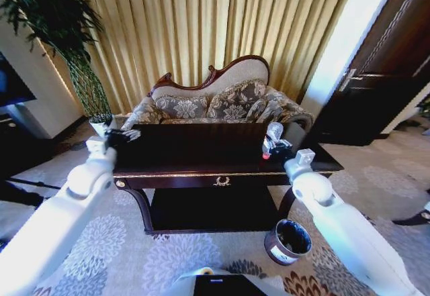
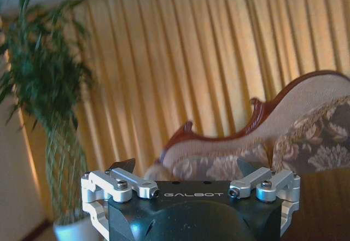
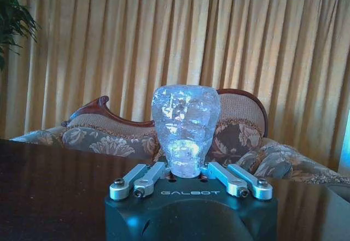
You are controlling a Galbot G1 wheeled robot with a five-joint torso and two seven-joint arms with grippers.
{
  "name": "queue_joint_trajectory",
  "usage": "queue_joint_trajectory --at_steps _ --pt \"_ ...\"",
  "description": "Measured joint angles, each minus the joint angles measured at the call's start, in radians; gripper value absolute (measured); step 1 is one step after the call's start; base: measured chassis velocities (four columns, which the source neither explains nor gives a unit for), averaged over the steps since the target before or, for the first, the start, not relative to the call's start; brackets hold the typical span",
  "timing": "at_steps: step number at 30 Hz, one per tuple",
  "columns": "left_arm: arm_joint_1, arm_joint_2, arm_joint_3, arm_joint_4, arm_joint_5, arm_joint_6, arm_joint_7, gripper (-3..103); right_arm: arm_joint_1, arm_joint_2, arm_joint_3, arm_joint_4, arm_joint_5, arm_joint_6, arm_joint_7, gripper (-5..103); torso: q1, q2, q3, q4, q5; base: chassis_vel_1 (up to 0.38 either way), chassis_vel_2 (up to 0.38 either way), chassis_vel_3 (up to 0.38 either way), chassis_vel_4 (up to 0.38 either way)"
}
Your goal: Move to the front of the table and place the trash on the table into the trash bin.
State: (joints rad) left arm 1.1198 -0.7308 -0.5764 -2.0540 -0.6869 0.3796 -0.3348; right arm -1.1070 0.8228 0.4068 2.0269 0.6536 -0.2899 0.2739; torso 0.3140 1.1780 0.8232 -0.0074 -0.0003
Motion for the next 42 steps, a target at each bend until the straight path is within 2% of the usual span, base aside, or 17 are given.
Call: queue_joint_trajectory --at_steps 2,11,23,42 --pt "0.051 -0.004 -0.056 -0.033 -0.046 0.038 0.003 100 -0.006 -0.003 0.001 0.024 0.009 -0.008 0.02 19 0.0 0.0 0.0 0.0002 0.0002 0.0 0.0 0.0 0.0" --pt "0.129 -0.015 -0.117 -0.125 -0.099 0.075 0.006 100 -0.057 0.0 0.025 0.079 0.018 -0.02 0.05 19 0.0 0.0 0.0 -0.0002 0.0004 0.0 0.0 0.0 0.0" --pt "0.137 -0.011 -0.106 -0.127 -0.107 0.074 0.059 100 -0.138 0.036 0.085 0.125 0.012 -0.02 0.053 19 0.0 0.0 0.0 -0.0002 0.0003 0.03 -0.028 -0.03 0.024" --pt "0.132 -0.007 -0.099 -0.128 -0.104 0.065 0.064 100 -0.174 0.05 0.134 0.15 0.002 -0.018 0.048 19 0.0 0.0 0.0 0.0 0.0003 0.076 -0.079 -0.083 0.081"
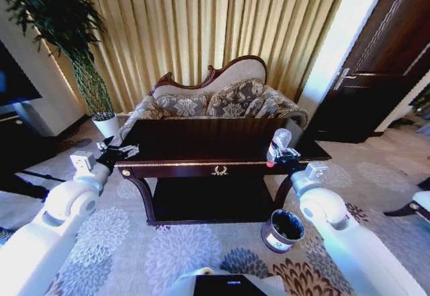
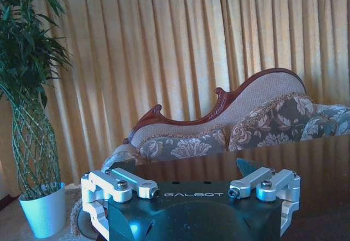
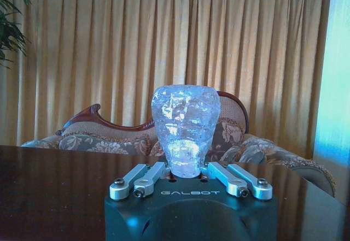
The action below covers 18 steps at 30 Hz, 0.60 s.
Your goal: Move to the front of the table and place the trash on the table into the trash bin.
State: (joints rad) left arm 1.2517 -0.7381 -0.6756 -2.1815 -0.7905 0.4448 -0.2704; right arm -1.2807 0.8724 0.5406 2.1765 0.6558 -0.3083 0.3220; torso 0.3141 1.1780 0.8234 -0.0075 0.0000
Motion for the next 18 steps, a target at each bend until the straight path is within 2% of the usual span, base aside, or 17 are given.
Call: queue_joint_trajectory --at_steps 18 --pt "-0.001 0.004 -0.001 0.003 0.001 -0.001 0.004 100 0.013 0.005 -0.004 -0.036 0.005 0.002 -0.004 19 0.0 0.0 0.0 -0.0001 -0.0001 0.096 -0.09 -0.092 0.094"
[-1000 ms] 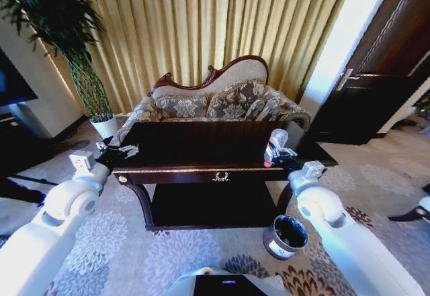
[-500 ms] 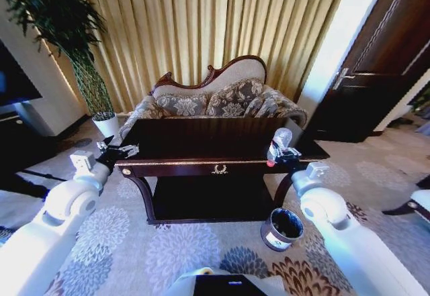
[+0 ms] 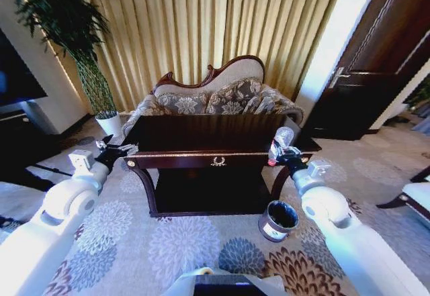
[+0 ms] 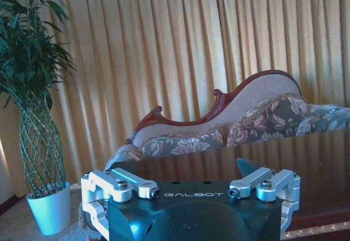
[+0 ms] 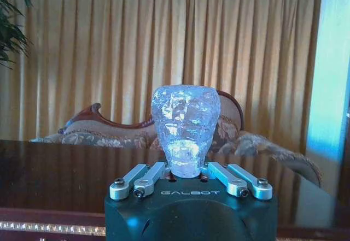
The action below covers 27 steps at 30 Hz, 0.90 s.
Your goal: Move to the front of the table and place the trash on the table into the trash bin.
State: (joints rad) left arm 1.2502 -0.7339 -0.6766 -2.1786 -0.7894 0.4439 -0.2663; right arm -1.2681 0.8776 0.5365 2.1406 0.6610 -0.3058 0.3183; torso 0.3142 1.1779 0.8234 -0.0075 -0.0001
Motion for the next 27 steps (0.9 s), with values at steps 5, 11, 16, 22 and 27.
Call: queue_joint_trajectory --at_steps 5,11,16,22,27 --pt "0.0 -0.004 0.002 0.001 0.001 0.001 0.0 100 0.002 0.024 0.0 -0.08 -0.001 0.001 0.0 19 0.0 0.0 0.0 0.0002 0.0001 0.041 -0.03 -0.034 0.041" --pt "-0.002 -0.009 -0.008 0.003 0.001 0.001 0.001 100 0.032 0.071 -0.041 -0.325 -0.044 0.02 0.002 19 0.0 0.0 0.0 -0.0001 0.0001 0.0 0.0 0.0 0.0" --pt "0.007 -0.014 -0.02 0.001 0.0 0.001 0.001 100 0.119 0.116 -0.079 -0.563 -0.06 0.031 0.005 19 0.0 0.0 0.0 0.0001 0.0003 0.0 0.0 0.0 0.0" --pt "0.009 -0.013 -0.022 0.0 0.0 0.001 0.001 100 0.242 0.148 -0.103 -0.803 -0.124 0.046 -0.018 19 0.0 0.0 0.0 -0.0001 0.0 0.0 0.0 0.0 0.0" --pt "0.007 -0.013 -0.013 -0.008 0.0 -0.002 0.001 100 0.373 0.184 -0.105 -1.05 -0.182 0.082 -0.024 19 0.0 0.0 0.0 0.0002 0.0002 0.0 0.0 0.0 0.0"
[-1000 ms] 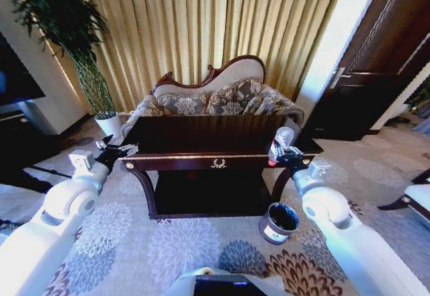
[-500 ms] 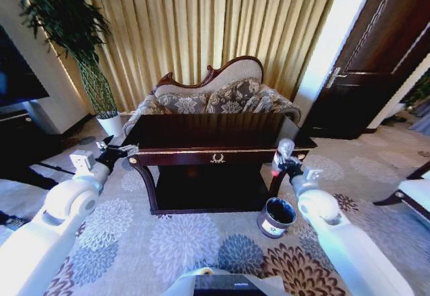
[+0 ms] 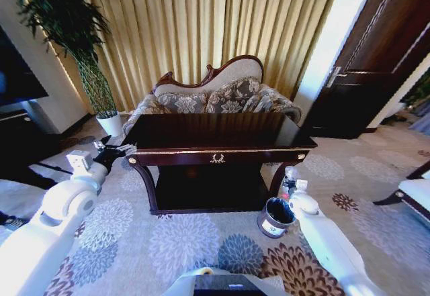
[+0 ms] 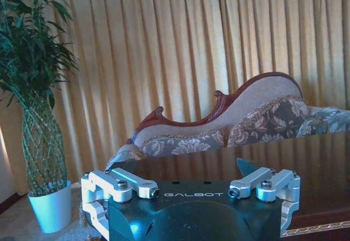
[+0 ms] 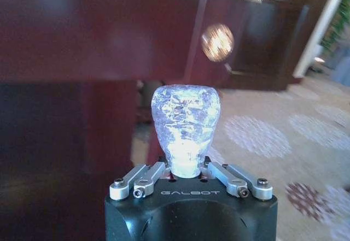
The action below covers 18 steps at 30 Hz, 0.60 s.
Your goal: Move to the front of the table and place the trash on the table into the trash bin.
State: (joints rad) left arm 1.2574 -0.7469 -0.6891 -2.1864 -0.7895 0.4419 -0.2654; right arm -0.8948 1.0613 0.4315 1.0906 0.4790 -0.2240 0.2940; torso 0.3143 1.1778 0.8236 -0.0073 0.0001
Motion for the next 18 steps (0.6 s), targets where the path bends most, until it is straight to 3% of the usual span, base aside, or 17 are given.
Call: queue_joint_trajectory --at_steps 6,11,13,16,18 --pt "-0.001 -0.004 0.014 -0.006 0.001 -0.004 0.002 100 0.071 0.034 0.01 -0.187 -0.099 0.043 0.0 19 0.0 0.0 0.0 -0.0003 0.0 0.0 0.0 0.0 0.0" --pt "-0.002 -0.009 0.025 -0.014 0.004 -0.005 0.002 100 0.074 0.05 0.015 -0.196 -0.107 0.048 0.0 41 0.0 0.0 0.0 -0.0001 0.0 0.0 0.0 0.0 0.0" --pt "-0.002 -0.009 0.026 -0.015 0.004 -0.005 0.002 100 0.074 0.05 0.016 -0.195 -0.108 0.049 0.0 41 0.0 0.0 0.0 -0.0001 0.0 0.0 0.0 0.0 0.0" --pt "-0.001 -0.014 0.03 -0.018 0.004 -0.006 0.003 100 0.074 0.05 0.016 -0.191 -0.113 0.057 0.001 57 0.0 0.0 0.0 -0.0003 -0.0002 0.0 0.0 0.0 0.0" --pt "0.0 -0.015 0.03 -0.019 0.005 -0.006 0.003 100 0.075 0.049 0.016 -0.192 -0.113 0.059 0.001 62 0.0 0.0 0.0 -0.0002 -0.0001 0.0 0.0 0.0 0.0"
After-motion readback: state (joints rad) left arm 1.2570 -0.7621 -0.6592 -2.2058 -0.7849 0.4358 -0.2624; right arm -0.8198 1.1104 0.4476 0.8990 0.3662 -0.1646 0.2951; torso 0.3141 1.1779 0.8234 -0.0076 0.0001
